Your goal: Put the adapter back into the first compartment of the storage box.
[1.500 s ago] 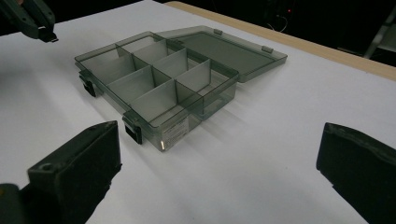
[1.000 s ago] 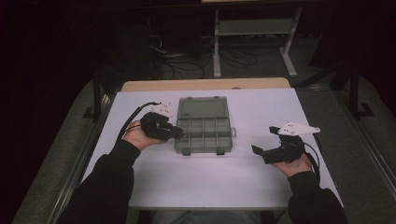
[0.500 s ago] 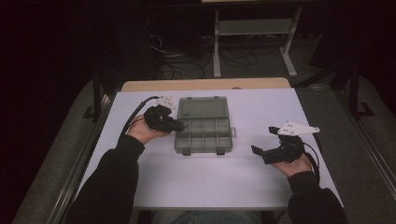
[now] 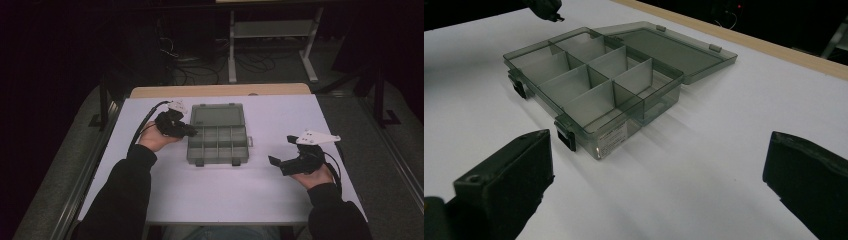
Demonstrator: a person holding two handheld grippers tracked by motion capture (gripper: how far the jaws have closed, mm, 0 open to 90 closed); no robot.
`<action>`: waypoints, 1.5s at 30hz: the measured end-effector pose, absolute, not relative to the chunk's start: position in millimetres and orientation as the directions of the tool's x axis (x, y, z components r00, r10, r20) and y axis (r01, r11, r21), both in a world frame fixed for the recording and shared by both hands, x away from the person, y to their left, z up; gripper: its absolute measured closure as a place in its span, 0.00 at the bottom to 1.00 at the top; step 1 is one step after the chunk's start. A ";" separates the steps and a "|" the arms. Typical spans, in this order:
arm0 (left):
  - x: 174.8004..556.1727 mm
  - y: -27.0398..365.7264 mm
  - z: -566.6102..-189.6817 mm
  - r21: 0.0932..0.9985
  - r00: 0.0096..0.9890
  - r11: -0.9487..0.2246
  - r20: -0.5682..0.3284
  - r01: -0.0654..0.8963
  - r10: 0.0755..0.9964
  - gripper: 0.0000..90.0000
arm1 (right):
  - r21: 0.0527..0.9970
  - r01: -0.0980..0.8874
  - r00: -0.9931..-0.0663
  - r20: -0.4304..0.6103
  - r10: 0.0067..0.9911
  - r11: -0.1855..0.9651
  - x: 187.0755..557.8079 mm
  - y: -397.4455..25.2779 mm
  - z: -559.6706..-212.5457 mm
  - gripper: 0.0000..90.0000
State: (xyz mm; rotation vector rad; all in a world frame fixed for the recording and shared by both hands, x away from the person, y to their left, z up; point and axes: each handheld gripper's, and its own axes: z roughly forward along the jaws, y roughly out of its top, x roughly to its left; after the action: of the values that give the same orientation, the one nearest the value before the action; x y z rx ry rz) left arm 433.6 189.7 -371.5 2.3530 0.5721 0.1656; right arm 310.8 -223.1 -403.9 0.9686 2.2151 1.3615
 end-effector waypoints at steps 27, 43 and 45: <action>452.3 181.7 -405.6 0.654 0.870 -0.648 -0.033 0.391 0.491 0.85 | 0.882 0.365 -0.697 0.047 0.715 0.298 311.3 -223.2 -403.8 0.00; 448.7 194.8 -403.6 0.710 0.863 -0.578 -0.083 0.402 0.499 0.66 | 0.882 0.364 -0.699 0.046 0.714 0.300 311.5 -222.8 -404.0 0.00; 447.9 196.3 -403.5 0.718 0.859 -0.566 -0.087 0.405 0.504 0.60 | 0.882 0.365 -0.698 0.046 0.715 0.300 311.4 -222.8 -403.7 0.00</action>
State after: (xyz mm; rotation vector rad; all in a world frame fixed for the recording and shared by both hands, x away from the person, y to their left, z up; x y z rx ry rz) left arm 447.9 196.3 -403.5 2.2453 0.6546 0.1619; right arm 311.4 -222.8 -403.7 0.9702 2.2171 1.3600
